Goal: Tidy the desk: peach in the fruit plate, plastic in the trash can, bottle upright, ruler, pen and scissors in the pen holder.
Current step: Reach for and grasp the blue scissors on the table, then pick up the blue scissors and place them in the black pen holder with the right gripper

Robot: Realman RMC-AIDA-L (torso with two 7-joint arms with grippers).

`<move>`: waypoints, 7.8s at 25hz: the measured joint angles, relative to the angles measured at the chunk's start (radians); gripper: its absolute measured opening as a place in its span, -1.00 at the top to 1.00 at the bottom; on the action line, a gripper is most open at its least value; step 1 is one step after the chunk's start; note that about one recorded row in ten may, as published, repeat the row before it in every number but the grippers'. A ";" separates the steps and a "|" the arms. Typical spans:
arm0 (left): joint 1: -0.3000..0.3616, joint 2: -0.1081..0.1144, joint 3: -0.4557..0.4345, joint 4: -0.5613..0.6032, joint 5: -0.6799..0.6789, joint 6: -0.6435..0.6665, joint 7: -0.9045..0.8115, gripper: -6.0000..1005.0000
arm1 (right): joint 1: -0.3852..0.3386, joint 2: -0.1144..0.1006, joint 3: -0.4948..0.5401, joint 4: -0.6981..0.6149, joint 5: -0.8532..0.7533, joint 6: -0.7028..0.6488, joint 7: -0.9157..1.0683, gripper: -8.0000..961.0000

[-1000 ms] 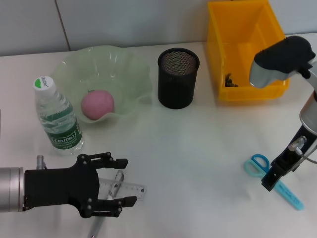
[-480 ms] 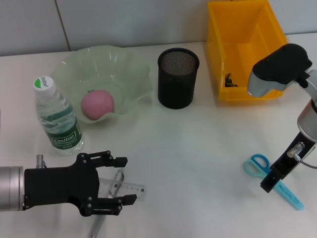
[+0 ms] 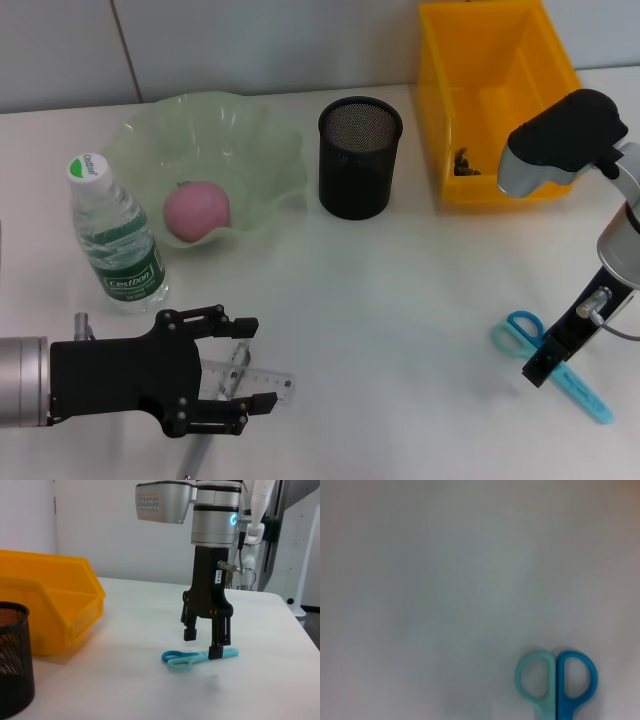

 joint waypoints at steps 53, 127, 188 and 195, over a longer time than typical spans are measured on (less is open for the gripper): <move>0.010 0.000 0.000 0.000 -0.012 -0.003 0.000 -0.63 | -0.011 0.001 0.000 0.027 -0.005 0.012 0.006 0.00; 0.003 0.000 0.000 0.000 -0.015 0.008 -0.007 -0.61 | -0.024 0.001 -0.026 0.036 -0.006 0.043 0.006 0.35; 0.002 0.002 -0.002 0.001 -0.026 0.003 0.000 -0.61 | -0.024 0.001 -0.035 0.036 -0.001 0.045 0.007 0.54; 0.002 0.002 -0.002 0.001 -0.028 0.003 -0.002 -0.61 | -0.021 -0.003 0.052 -0.050 0.031 0.018 -0.013 0.54</move>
